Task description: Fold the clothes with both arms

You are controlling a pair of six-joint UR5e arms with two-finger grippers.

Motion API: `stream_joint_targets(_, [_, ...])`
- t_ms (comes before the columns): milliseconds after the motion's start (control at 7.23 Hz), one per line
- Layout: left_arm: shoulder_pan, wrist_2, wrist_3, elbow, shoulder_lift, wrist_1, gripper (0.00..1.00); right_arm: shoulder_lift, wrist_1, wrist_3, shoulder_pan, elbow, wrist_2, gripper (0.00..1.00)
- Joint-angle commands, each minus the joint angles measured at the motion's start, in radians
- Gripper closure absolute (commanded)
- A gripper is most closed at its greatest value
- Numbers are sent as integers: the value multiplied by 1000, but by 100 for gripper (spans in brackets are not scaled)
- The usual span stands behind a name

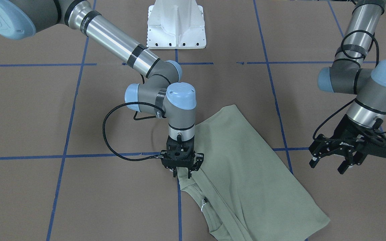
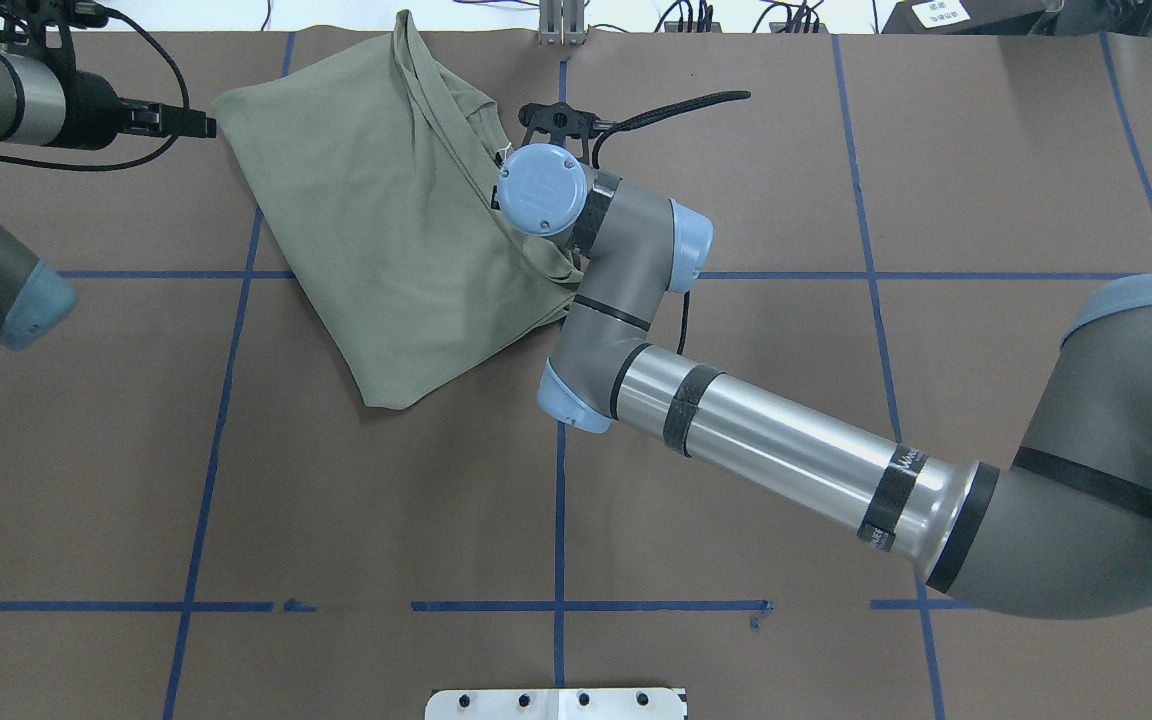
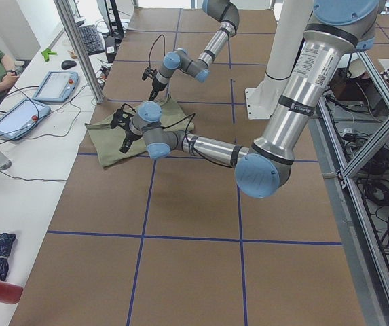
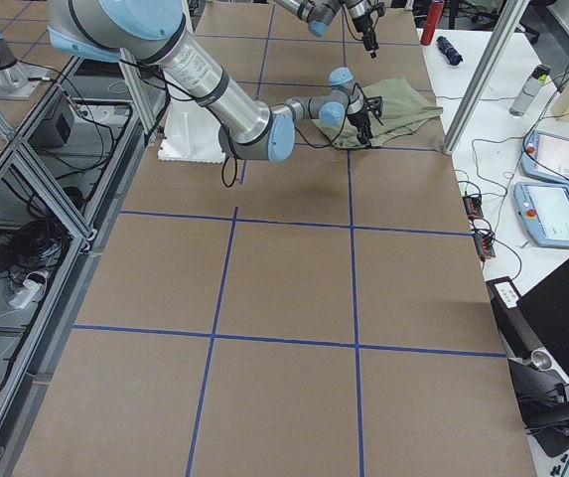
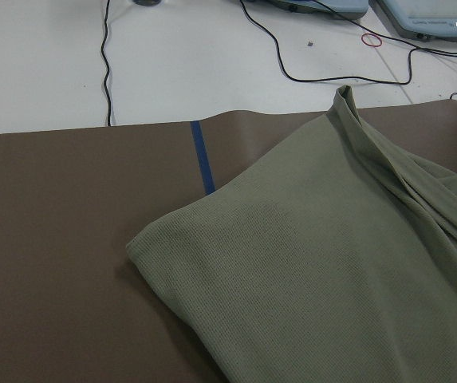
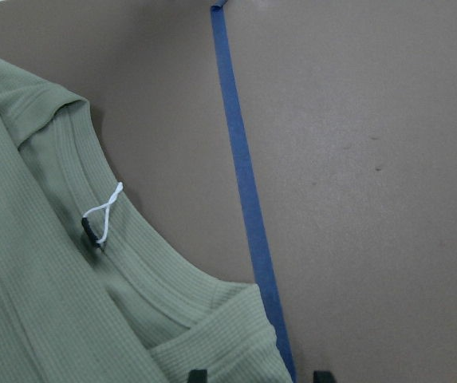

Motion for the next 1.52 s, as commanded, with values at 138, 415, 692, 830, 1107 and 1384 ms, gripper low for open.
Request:
stream_joint_targets(138, [0,1,0,0,0,-1,0,-1,-2,0,-1,0,-2,100])
stream_joint_targets(415, [0,1,0,-2,0,1,0,1,-6,-2,-1,14,-1,100])
stream_joint_targets(692, [2,-1,-8,-5,0,-1,0,-122,-162,0,-8,288,8,100])
stream_joint_targets(830, [2,-1,-8,-8,0,-1,0,-239,-214,1,-20,455,8,100])
stream_joint_targets(1107, [2,-1,-8,-9,5,-2,0,-400,-299,12,-77,694,-24,100])
stream_joint_targets(1384, [2,-3,-8,-9,6,-7,0,-607,-374,18,-167,973,-85,100])
